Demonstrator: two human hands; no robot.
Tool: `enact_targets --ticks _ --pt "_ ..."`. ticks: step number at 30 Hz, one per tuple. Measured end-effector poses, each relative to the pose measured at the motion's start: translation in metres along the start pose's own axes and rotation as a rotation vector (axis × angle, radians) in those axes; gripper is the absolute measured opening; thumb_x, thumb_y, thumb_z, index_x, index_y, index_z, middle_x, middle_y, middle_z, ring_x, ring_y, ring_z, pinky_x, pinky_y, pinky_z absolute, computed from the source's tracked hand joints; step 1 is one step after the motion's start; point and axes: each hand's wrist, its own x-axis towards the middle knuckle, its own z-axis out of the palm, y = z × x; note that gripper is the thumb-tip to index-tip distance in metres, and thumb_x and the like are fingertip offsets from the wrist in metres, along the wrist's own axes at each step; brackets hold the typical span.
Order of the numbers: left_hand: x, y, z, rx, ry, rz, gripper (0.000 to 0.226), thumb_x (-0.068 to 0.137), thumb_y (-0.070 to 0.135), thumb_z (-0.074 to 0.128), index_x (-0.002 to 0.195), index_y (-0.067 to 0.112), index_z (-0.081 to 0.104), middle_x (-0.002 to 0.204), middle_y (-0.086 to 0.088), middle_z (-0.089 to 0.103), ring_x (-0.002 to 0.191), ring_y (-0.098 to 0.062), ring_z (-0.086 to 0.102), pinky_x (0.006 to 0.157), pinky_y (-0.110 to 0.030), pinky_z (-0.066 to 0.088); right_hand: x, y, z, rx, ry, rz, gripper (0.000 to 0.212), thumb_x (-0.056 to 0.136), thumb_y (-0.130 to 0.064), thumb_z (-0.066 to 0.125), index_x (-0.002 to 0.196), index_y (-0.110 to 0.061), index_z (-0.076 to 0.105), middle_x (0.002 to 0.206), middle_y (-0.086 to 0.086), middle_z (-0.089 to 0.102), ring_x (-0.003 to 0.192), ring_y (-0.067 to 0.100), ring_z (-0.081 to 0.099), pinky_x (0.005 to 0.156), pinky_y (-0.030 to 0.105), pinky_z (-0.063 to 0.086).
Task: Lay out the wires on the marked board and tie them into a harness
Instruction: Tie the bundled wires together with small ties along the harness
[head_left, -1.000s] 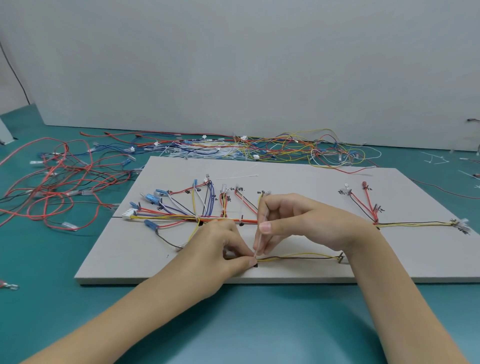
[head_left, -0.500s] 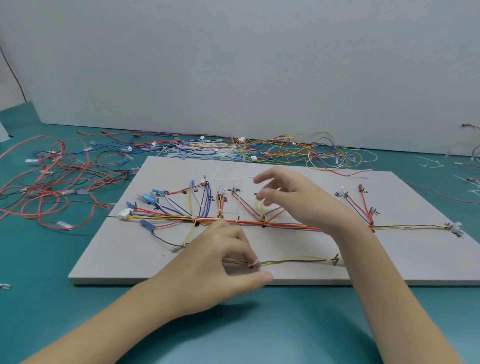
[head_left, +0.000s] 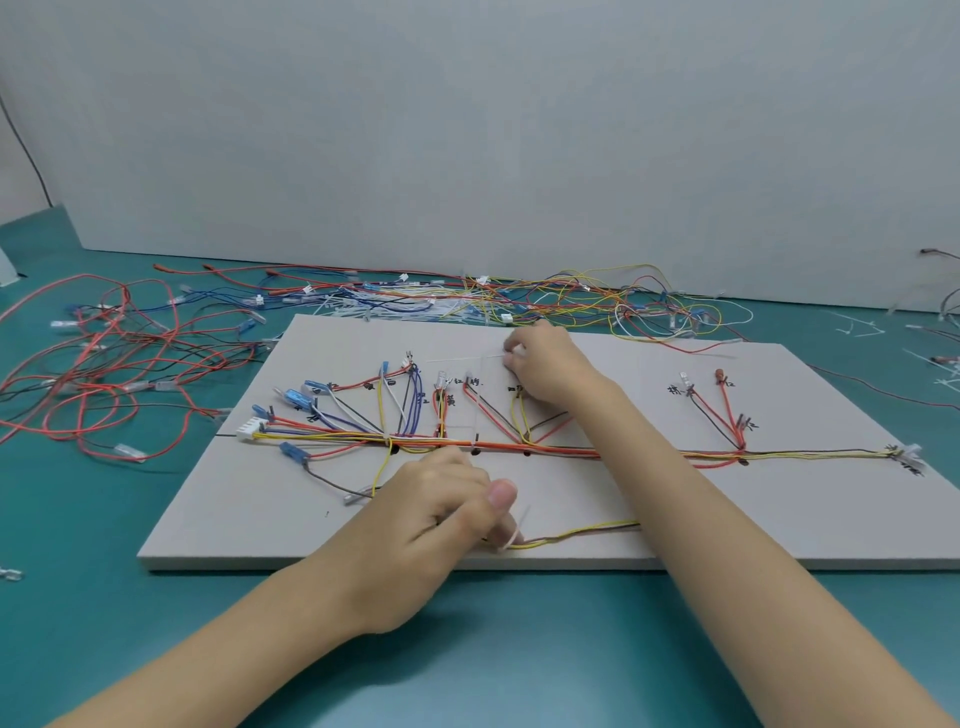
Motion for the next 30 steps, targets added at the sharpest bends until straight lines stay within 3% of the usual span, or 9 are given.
enact_targets --ticks 3,9,15,17,19,22,25,30 --pt "-0.001 -0.002 0.001 0.011 0.014 -0.001 0.072 0.094 0.066 0.02 0.079 0.021 0.074 0.079 0.009 0.069 0.091 -0.017 0.054 0.085 -0.031 0.038 0.0 0.002 0.0 0.008 0.063 -0.026 0.018 0.096 -0.019 0.054 0.108 -0.012 0.065 0.121 0.011 0.054 0.118 0.03 0.046 0.095 0.043 0.044" --pt "0.0 -0.007 0.002 0.003 0.063 -0.019 0.062 0.096 0.063 0.025 0.079 0.027 0.072 0.083 0.013 0.069 0.097 -0.016 0.056 0.085 -0.03 0.042 -0.004 -0.001 -0.001 -0.056 0.092 -0.058 0.011 0.095 -0.016 0.05 0.097 -0.012 0.061 0.113 0.009 0.058 0.11 0.028 0.05 0.09 0.044 0.046" --pt "0.005 -0.006 -0.002 0.106 0.269 -0.006 0.036 0.097 0.048 0.039 0.088 0.033 0.07 0.087 0.015 0.067 0.099 -0.014 0.053 0.085 -0.022 0.038 -0.027 0.001 -0.019 0.4 0.193 -0.062 0.005 0.085 -0.01 0.059 0.082 -0.011 0.063 0.087 0.004 0.065 0.082 0.019 0.059 0.074 0.032 0.049" --pt "0.01 -0.005 -0.005 0.167 0.346 -0.031 0.024 0.097 0.039 0.05 0.096 0.031 0.072 0.092 0.018 0.065 0.1 -0.009 0.051 0.084 -0.017 0.035 -0.043 0.0 -0.03 0.564 0.189 -0.099 0.006 0.081 -0.004 0.062 0.077 -0.008 0.065 0.077 0.003 0.065 0.071 0.014 0.058 0.068 0.029 0.048" --pt "0.017 -0.001 -0.008 0.283 0.378 -0.05 0.024 0.098 0.027 0.053 0.117 0.023 0.068 0.107 0.013 0.062 0.106 -0.012 0.047 0.092 -0.016 0.032 -0.062 0.0 -0.039 0.674 0.127 -0.137 0.007 0.079 0.002 0.064 0.075 -0.003 0.066 0.069 0.003 0.065 0.063 0.01 0.057 0.063 0.024 0.046" --pt "0.033 0.006 -0.018 0.591 0.407 0.003 0.044 0.098 0.022 0.046 0.141 0.013 0.049 0.131 -0.001 0.055 0.113 -0.024 0.042 0.099 -0.035 0.037 -0.085 0.001 -0.045 0.723 -0.009 -0.191 0.011 0.08 0.005 0.067 0.074 -0.004 0.068 0.065 0.003 0.066 0.06 0.01 0.06 0.06 0.018 0.047" --pt "0.051 0.011 -0.031 0.743 0.39 0.039 0.04 0.095 0.025 0.049 0.133 0.016 0.058 0.126 0.0 0.062 0.115 -0.025 0.044 0.09 -0.044 0.04 -0.1 0.004 -0.049 0.815 -0.094 -0.209 0.013 0.081 0.005 0.068 0.074 -0.005 0.068 0.065 0.004 0.067 0.063 0.014 0.063 0.065 0.025 0.051" --pt "0.067 0.0 -0.029 0.55 0.239 0.013 0.02 0.098 0.028 0.054 0.104 0.022 0.072 0.094 0.005 0.067 0.099 -0.023 0.05 0.087 -0.043 0.037 -0.108 0.007 -0.056 0.966 -0.083 -0.215 0.017 0.084 0.008 0.065 0.073 -0.006 0.067 0.066 0.006 0.067 0.061 0.015 0.062 0.063 0.027 0.052"
